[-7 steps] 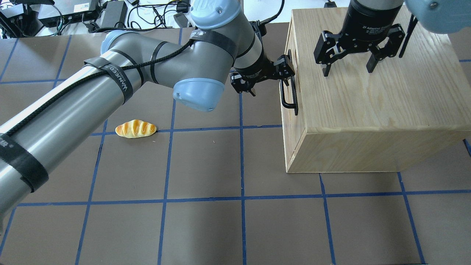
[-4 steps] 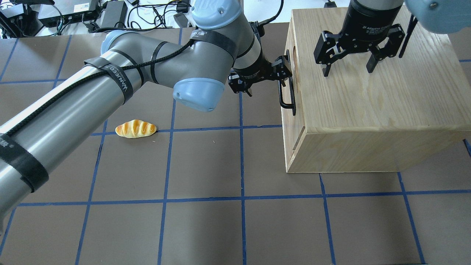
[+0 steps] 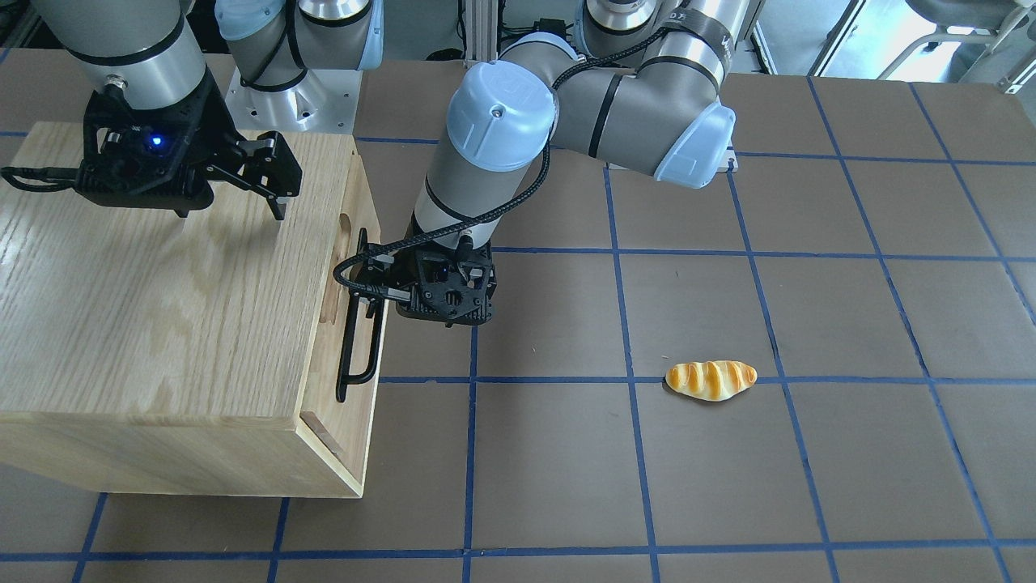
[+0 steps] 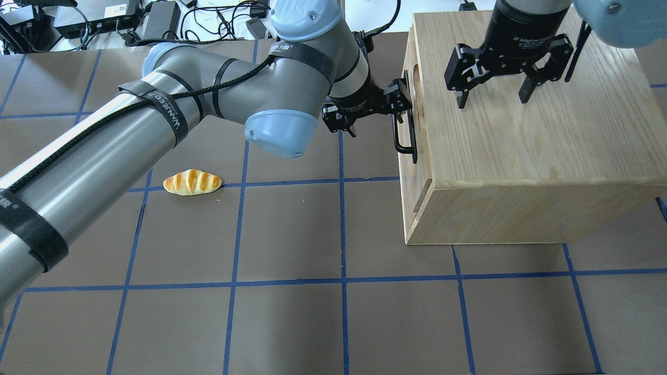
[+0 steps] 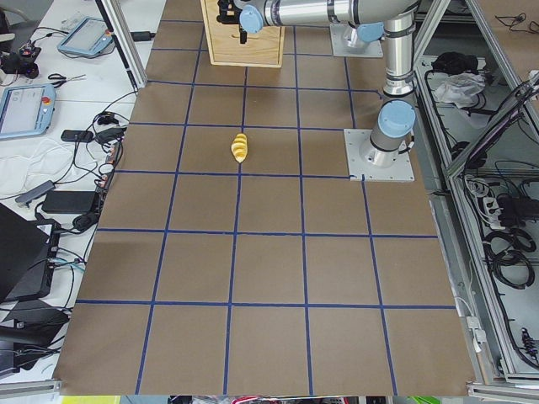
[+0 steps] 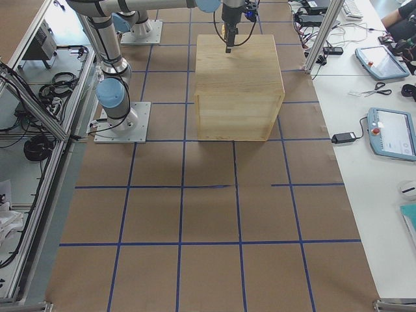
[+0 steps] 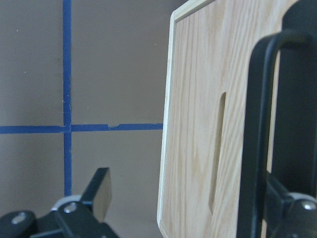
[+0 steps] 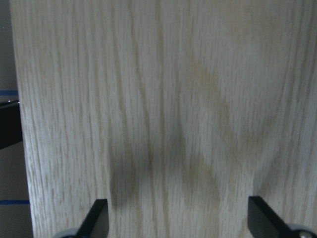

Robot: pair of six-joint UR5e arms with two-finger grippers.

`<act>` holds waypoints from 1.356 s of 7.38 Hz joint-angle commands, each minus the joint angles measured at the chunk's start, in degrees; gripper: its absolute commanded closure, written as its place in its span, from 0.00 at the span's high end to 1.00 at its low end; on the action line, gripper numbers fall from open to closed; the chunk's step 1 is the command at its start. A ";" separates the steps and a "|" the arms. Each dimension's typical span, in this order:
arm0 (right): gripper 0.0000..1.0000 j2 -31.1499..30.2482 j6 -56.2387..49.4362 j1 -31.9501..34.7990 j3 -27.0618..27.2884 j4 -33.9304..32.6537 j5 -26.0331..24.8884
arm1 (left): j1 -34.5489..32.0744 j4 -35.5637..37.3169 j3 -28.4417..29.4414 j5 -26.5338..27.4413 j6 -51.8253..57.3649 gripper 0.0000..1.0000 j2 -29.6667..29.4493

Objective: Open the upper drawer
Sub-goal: 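Pull the handle with the left gripper, sliding the drawer outward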

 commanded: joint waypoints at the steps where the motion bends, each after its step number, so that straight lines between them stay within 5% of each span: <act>1: 1.00 0.00 0.06 0.00 -0.02 0.00 0.00 | 0.09 -0.86 0.04 0.07 0.38 1.00 0.20; 10: 1.00 0.00 0.06 0.00 -0.02 0.00 0.00 | 2.20 -4.38 0.22 1.65 4.68 1.00 1.25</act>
